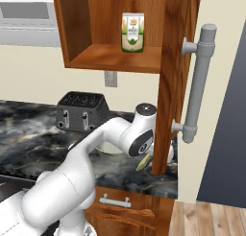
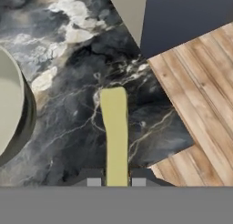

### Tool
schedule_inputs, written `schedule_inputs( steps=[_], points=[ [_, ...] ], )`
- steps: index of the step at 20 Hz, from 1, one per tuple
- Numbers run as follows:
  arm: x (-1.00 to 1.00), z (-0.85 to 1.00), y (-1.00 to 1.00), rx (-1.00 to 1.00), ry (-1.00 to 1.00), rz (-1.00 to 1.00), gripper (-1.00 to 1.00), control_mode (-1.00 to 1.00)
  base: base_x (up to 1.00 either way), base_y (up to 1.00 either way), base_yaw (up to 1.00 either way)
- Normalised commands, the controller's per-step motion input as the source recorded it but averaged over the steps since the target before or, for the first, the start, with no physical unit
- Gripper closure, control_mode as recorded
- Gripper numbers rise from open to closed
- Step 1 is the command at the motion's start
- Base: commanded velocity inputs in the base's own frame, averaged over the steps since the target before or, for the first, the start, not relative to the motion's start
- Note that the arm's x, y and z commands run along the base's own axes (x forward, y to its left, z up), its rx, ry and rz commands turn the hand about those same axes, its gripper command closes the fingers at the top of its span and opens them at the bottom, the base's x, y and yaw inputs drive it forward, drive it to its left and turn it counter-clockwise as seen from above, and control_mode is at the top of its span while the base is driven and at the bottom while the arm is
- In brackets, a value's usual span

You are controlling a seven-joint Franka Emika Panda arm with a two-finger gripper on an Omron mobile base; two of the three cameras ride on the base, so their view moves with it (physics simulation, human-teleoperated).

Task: Pick the egg and butter from the fridge and place them by the bowl for mixing.

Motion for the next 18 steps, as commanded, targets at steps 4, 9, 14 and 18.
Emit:
schedule_inputs(
  steps=[4,9,14,18],
  points=[
    [0.25,-0.32,0.01,0.05,0.06,-0.01,1.00,-1.00,0.00,0.00,0.00],
    [0.21,-0.34,0.03,0.06,0.04,-0.04,1.00,-1.00,0.00,0.00,0.00],
    [0.19,-0.40,0.01,0.05,0.02,-0.05,1.00,-1.00,0.00,0.00,0.00],
    [0.25,-0.38,0.03,0.04,0.00,-0.08,1.00,-1.00,0.00,0.00,0.00]
  ],
)
